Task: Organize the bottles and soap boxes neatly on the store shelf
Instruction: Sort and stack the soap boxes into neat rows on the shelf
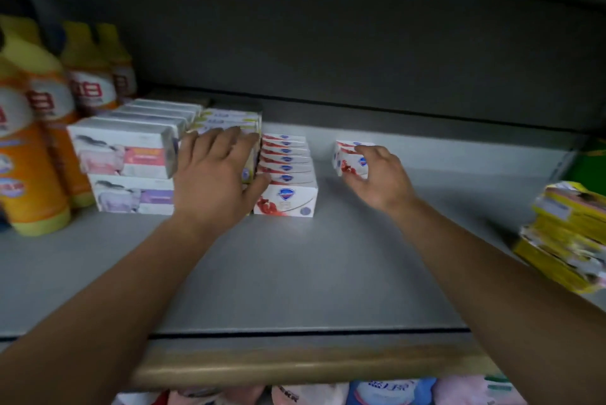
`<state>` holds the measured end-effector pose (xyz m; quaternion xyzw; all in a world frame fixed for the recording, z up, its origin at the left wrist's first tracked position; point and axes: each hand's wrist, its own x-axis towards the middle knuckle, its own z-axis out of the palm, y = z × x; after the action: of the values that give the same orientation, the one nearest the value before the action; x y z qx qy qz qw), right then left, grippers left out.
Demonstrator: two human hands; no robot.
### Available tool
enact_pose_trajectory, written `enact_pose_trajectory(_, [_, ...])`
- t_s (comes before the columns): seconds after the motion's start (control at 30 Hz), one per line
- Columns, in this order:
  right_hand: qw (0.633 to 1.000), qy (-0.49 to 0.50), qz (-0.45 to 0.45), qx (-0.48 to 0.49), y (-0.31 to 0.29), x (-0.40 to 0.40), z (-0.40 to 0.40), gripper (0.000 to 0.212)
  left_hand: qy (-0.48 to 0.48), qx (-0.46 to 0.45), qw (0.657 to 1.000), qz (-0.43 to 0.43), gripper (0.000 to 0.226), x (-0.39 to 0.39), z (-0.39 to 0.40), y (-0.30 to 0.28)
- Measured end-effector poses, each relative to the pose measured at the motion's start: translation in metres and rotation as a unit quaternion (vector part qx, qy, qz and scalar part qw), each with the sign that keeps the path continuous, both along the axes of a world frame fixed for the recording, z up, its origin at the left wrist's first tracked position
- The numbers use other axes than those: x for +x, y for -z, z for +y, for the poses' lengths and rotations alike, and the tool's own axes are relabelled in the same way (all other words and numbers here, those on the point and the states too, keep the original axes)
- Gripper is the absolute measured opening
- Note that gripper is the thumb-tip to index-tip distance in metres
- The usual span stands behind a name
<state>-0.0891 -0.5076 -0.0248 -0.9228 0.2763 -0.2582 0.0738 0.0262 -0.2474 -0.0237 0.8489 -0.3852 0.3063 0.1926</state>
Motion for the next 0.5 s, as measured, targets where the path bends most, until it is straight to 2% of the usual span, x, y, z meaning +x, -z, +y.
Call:
enact_pose_trajectory(0.3, [0.993, 0.069, 0.072, -0.061, 0.025, 0.055, -0.066, 0.066, -0.016, -0.025, 0.999, -0.025, 0.059, 0.01, -0.008, 0.01])
enact_pose_trajectory(0.5, [0.99, 0.068, 0.024, -0.122, 0.036, 0.051, -0.07, 0.057, -0.007, -0.035, 0.999, -0.022, 0.059, 0.01, -0.008, 0.009])
